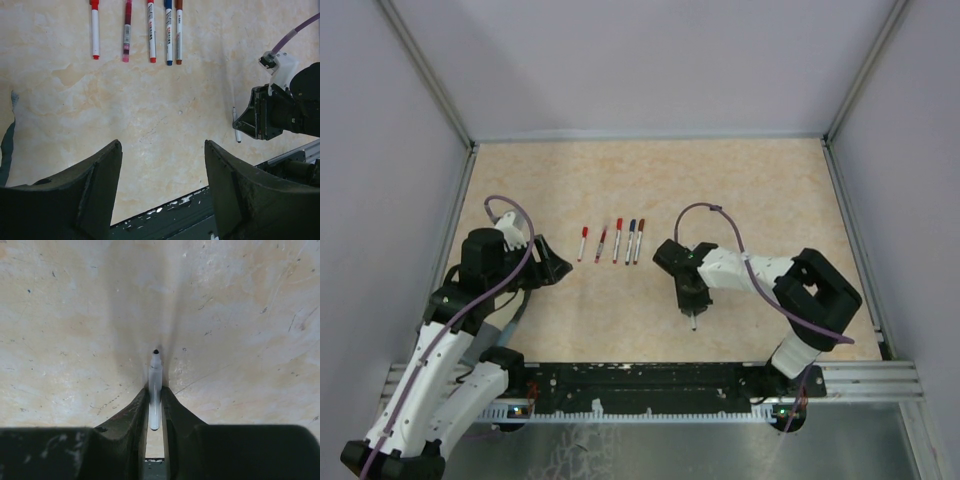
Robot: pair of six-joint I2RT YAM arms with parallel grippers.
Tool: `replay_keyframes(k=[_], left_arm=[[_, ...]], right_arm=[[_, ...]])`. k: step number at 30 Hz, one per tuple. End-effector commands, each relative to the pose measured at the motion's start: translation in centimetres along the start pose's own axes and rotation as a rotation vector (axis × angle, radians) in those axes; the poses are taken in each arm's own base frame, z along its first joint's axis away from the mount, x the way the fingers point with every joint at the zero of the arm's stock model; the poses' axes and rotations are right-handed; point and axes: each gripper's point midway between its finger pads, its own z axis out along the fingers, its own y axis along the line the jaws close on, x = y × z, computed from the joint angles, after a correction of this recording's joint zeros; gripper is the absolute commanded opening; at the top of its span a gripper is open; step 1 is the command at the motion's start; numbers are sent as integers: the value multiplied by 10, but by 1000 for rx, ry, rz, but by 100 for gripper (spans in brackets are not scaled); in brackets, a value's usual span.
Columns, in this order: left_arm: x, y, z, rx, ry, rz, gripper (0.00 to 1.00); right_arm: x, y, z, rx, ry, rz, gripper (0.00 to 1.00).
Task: Insert the pens into the pen caps
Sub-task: Pick up the pen from the center of the board.
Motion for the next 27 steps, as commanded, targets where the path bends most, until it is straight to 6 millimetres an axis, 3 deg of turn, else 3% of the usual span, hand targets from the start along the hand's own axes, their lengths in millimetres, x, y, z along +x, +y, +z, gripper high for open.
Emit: replay_keyframes(k=[1, 8, 12, 19, 23, 27], left_arm=[[-4, 0, 1, 0, -22, 9, 72], [-9, 5, -2, -51, -1, 34, 69], [-7, -7, 6, 15, 27, 16, 69], [12, -43, 32, 133, 76, -12, 70], [35, -78, 50, 193, 117, 45, 74], [58, -100, 69, 257, 169, 44, 77]], right_arm=[[-14, -4, 32, 42, -53, 5, 14], [-20, -9, 27, -1, -94, 68, 3], [-27, -11, 18, -66, -143, 136, 2], [-37, -7, 2, -169, -201, 203, 2], [-40, -5, -2, -198, -208, 216, 2], [-42, -1, -8, -231, -217, 227, 2]])
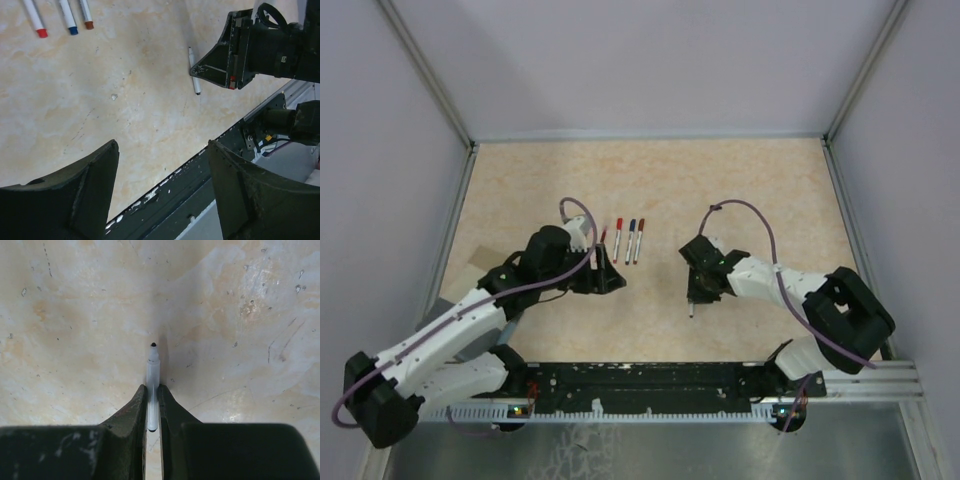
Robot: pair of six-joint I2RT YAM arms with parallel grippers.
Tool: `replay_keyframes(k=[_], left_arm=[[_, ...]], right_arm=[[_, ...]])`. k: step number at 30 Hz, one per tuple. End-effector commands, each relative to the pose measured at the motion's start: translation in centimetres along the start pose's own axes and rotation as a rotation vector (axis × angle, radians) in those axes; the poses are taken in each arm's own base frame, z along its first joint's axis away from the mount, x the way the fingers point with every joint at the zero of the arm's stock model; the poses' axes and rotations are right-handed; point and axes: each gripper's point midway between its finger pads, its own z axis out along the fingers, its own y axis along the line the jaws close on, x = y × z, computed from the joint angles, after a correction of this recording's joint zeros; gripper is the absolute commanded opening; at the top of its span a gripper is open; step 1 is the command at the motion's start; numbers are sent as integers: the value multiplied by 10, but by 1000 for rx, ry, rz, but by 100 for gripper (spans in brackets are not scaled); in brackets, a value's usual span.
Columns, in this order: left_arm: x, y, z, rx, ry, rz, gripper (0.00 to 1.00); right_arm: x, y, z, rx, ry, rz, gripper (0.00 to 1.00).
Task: Insert the pens into the pen caps
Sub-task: Pick up the pen from the center of the board.
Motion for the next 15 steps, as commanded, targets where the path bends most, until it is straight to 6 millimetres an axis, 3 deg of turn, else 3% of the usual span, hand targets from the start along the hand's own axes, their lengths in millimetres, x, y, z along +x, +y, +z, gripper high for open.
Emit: replay_keyframes(k=[1, 15], left_arm=[[-2, -21, 27, 70, -44, -20, 77], [26, -48, 71, 232, 4, -22, 77]], right_arm=[[-11, 10, -7, -58, -47, 28, 2], [-22, 42, -31, -232, -90, 122, 2]])
